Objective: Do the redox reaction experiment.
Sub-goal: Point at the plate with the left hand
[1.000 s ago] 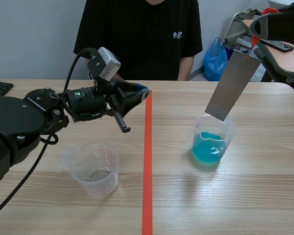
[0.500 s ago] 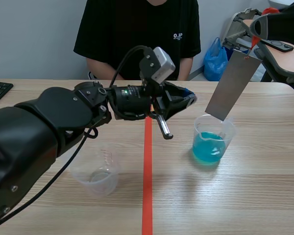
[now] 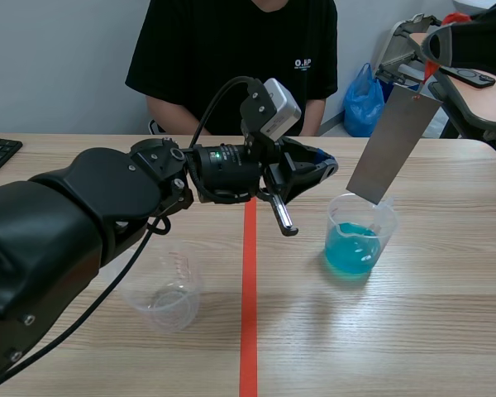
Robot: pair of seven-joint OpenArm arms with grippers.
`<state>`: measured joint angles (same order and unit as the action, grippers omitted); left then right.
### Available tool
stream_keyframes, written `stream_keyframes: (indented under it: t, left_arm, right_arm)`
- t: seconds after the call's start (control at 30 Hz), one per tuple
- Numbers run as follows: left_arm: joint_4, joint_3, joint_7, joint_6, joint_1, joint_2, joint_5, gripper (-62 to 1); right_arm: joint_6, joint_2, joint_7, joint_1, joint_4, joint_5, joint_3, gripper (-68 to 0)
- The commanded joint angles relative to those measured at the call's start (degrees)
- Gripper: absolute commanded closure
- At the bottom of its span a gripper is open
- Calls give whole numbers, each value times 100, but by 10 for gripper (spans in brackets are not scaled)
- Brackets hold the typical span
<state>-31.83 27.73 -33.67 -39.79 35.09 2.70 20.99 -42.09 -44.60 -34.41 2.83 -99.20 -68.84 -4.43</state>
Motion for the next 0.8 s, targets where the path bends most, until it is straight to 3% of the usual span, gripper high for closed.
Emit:
stream_keyframes:
  t: [0.0,0.77]
  left_arm:
    - [-72,-52,-120,-9,111,28,-105,-30]
    - [-72,-52,-164,-9,111,4,-192,-29]
  right_arm:
    - [-63,-96,129,111,-55,-90,-39,-15]
    - [-63,-96,111,111,-55,-90,-39,-15]
